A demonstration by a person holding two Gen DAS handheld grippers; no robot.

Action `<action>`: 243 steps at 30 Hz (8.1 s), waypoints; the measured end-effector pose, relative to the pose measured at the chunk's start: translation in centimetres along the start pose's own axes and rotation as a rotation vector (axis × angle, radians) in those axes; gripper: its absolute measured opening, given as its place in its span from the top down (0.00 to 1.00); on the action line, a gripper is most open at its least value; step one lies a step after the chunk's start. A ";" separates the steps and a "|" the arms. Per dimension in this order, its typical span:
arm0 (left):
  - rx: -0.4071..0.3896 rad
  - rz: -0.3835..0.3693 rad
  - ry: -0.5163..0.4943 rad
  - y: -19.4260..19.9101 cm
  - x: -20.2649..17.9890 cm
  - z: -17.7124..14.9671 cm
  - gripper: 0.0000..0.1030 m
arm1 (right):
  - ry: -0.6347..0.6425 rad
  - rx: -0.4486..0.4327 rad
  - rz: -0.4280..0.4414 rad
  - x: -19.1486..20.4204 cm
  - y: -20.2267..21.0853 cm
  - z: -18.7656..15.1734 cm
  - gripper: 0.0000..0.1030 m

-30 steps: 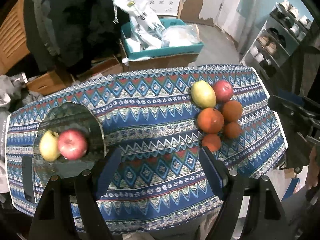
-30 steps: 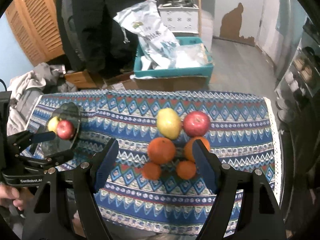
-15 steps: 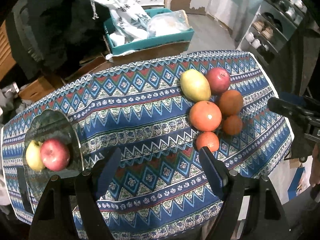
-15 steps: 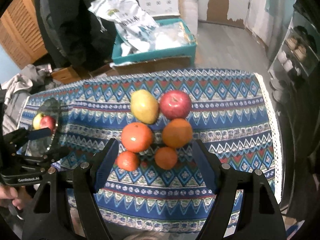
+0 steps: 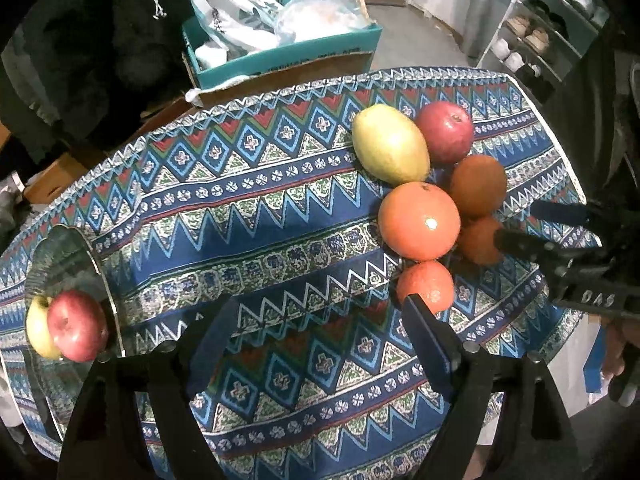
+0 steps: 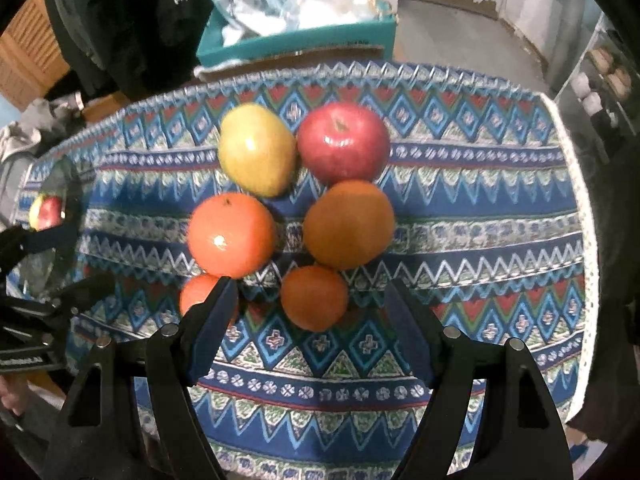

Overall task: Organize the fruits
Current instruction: 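Grasp the large orange with the left tool while the right tool approaches the tangerines, then grasp a tangerine with the right tool while the left tool lifts the large orange, then carry the large orange with the left tool while the right tool carries the tangerine toward the bowl, then lower the large orange into the bowl with the left tool while the right tool releases its fruit, then withdraw both open tools from the bowl toward the remaining fruit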

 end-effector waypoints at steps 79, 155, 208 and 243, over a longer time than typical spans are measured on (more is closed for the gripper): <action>-0.010 -0.127 0.033 -2.7 -5.4 3.0 0.33 | -0.056 -0.096 0.016 -3.0 2.8 0.1 0.55; -0.302 0.020 0.242 15.4 13.1 -3.0 0.33 | 0.245 -0.296 0.256 21.2 11.5 8.0 0.55; 0.014 0.166 0.476 4.3 26.4 -13.9 0.35 | 0.447 0.075 0.347 34.9 -5.7 1.5 0.55; -0.045 0.145 0.445 8.5 24.4 -11.6 0.31 | 0.395 -0.047 0.278 32.0 -0.2 4.3 0.47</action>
Point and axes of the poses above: each gripper's, at about its wrist camera, not at the fingertips, and y roughly against the way its jaws point, x to its left, z to its top, the point moved 3 cm from there along -y, roughly the way its jaws point, and after that the axes turned 8 degrees about -x, right-handed, at the moved point
